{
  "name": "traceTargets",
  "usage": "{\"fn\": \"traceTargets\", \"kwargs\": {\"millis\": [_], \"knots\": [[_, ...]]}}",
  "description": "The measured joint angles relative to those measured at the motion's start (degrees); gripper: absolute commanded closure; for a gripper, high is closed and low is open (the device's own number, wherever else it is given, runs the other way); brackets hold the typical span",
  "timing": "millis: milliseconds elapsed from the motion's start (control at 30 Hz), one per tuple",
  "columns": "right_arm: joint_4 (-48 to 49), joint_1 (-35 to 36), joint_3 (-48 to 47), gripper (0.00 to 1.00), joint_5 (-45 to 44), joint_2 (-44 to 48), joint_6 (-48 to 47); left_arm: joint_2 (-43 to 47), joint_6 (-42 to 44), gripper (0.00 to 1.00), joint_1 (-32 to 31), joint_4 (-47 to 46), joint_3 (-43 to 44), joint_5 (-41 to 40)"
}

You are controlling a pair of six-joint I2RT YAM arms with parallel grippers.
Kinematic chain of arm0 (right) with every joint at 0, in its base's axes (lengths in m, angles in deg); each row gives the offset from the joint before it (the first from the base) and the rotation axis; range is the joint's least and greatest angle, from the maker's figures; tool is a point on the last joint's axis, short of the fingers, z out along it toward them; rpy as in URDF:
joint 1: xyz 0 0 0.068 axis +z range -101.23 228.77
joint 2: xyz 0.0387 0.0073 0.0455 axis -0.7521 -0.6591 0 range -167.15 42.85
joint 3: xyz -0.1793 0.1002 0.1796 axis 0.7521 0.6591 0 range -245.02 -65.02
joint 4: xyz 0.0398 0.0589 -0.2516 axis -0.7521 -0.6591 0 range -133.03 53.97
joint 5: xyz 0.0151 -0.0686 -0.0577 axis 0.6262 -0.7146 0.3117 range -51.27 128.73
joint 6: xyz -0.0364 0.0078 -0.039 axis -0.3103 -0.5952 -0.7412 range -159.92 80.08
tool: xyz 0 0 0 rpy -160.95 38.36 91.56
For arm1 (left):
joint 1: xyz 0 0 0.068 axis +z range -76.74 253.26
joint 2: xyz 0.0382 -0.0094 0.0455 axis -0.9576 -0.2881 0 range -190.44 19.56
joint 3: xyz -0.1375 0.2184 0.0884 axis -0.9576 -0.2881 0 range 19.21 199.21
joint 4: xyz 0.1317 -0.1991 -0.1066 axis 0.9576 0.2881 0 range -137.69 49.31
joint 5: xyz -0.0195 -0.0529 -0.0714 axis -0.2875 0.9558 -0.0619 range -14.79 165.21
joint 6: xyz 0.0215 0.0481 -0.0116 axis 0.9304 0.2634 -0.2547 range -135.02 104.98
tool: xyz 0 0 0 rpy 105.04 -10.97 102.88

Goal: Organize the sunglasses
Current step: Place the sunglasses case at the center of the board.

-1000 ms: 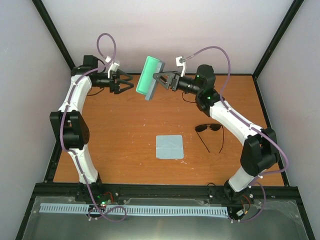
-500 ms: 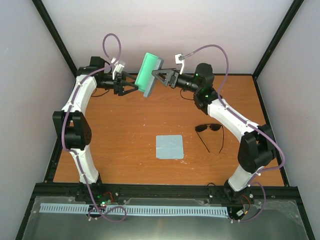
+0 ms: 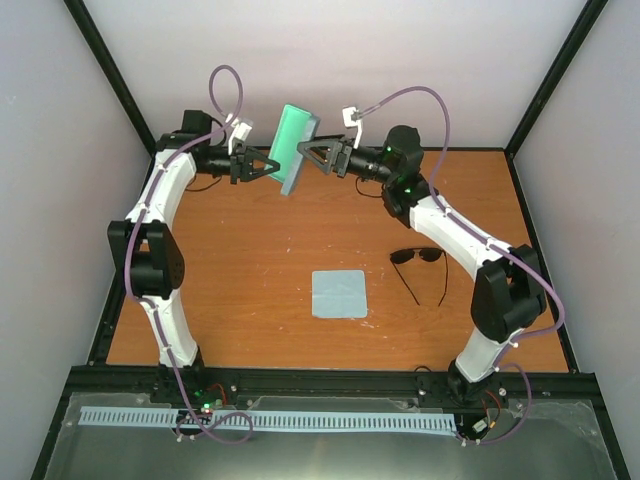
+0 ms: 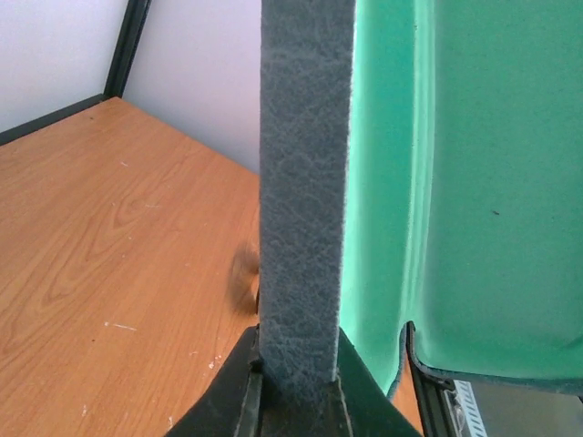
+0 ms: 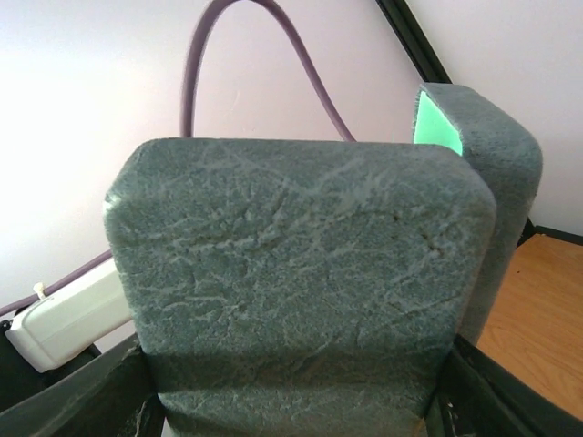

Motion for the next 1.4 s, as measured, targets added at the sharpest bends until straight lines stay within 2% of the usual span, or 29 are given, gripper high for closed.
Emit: {"fn": "traceTargets", "kwargs": {"millis": [100,133,200,267,300,433,533,667,767,933,1067,1400], "knots": [[-0.2,0.2,0.1,0.96,-0.6,0.0,-0.2,-0.2,-0.7,0.99,0.0,-0.4,0.1,-0.1],[-0.2,0.1,0.4,0.91,-0.6,0.0,-0.2,-0.2,-0.8,0.99,0.0,-0.4,0.3,-0.4],[0.1,-0.1,0.7,0.58,-0.6,0.1,-0.2,-0.2,-0.8,0.99,-0.2,-0.4,0.7,-1.2],[-0.1,-0.1,1.0,0.12,-1.1,0.1,-0.6,-0.3,-0.7,0.99,-0.2,-0.1,1.2,-2.3],[-0.7,-0.1,1.0,0.01,-1.6,0.2,-1.1,-0.3,-0.5,0.99,-0.2,0.2,1.6,-3.1],[-10.8,-0.2,2.3,0.00,-6.0,3.1,-5.0,-0.7,3.9,0.99,-0.3,2.0,5.8,-8.7],[-22.2,-1.7,6.6,0.00,-14.5,9.9,-9.1,-0.7,8.9,0.99,-0.5,3.0,8.8,-15.5],[-32.8,-8.9,15.2,0.00,-27.1,20.5,-11.5,-0.7,18.8,0.99,-1.6,4.6,9.8,-28.4],[-38.6,-14.4,19.4,0.00,-35.1,26.0,-12.4,-0.7,25.2,0.99,-3.8,4.6,7.0,-39.9],[-41.3,-14.5,20.2,0.00,-38.9,26.4,-12.7,-0.7,33.3,0.99,-7.9,0.6,-3.0,-56.7],[-41.0,-14.4,20.8,0.00,-38.7,24.5,-12.3,-0.7,37.0,0.99,-10.8,-5.0,-10.5,-66.1],[-40.1,-14.4,21.3,0.00,-37.3,23.5,-12.8,-0.6,33.9,0.99,-20.2,-16.0,-13.6,-73.9]]}}
